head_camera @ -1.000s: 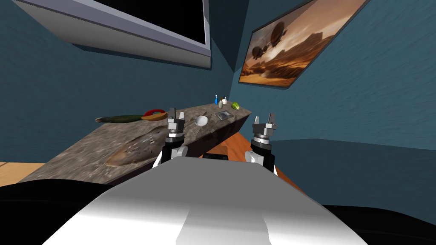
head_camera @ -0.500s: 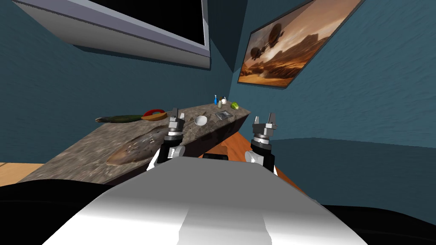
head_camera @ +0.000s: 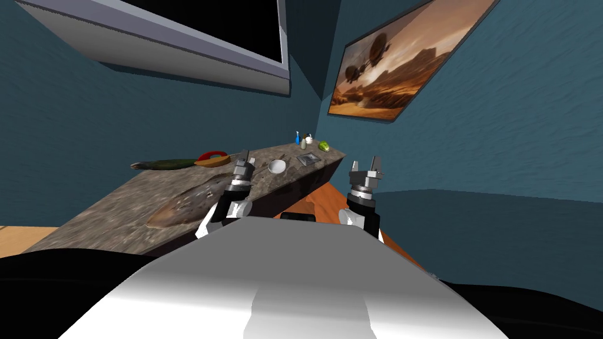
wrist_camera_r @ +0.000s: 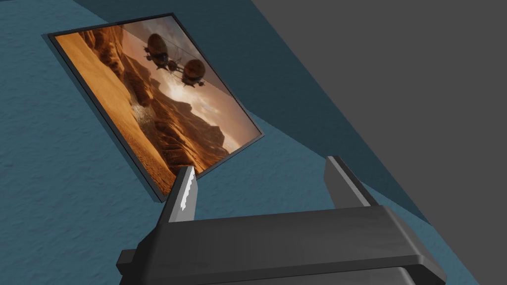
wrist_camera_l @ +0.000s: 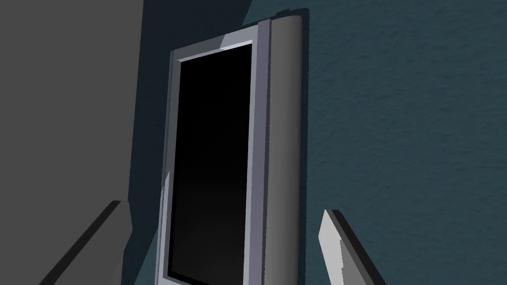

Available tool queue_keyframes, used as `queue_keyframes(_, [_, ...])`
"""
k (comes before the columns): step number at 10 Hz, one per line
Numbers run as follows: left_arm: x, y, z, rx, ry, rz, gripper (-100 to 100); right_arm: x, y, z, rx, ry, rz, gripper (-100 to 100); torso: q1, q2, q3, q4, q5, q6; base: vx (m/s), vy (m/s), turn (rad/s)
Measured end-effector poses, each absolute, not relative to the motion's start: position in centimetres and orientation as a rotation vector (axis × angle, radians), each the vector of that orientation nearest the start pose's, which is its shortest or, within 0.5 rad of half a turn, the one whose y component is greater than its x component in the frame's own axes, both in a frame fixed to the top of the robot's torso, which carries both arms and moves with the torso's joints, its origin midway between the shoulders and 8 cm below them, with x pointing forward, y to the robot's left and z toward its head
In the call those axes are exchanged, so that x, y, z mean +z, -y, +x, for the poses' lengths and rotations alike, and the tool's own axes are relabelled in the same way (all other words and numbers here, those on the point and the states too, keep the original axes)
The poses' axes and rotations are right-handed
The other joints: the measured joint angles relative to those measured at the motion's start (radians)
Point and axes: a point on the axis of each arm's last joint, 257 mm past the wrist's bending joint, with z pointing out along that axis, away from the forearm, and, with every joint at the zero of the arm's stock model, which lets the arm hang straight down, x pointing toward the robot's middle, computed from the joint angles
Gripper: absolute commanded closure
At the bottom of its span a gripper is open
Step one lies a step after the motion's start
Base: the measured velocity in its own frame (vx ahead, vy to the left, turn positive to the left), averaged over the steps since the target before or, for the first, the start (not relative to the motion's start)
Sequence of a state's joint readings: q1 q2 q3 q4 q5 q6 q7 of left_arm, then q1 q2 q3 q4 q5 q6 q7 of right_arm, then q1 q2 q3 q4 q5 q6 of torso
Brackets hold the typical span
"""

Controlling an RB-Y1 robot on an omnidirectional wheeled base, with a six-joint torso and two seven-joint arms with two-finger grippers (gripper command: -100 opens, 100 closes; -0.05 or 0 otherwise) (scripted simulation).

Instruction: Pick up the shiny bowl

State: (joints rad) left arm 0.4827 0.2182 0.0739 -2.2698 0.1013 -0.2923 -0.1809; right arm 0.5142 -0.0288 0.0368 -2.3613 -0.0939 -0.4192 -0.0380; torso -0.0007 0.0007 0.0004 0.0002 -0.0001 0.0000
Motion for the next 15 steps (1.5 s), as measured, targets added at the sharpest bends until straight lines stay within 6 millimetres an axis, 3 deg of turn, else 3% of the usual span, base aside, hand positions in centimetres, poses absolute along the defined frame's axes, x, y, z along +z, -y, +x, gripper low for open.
queue_keyframes(15, [-6.3, -36.4, 41.3, -0.836, -1.223, -0.768, -100, 4.0, 27.4, 34.1, 1.432, -0.581, 0.725, 0, 0.0, 0.0, 0.0, 0.0, 0.0, 0.0, -0.006, -0.01, -0.013])
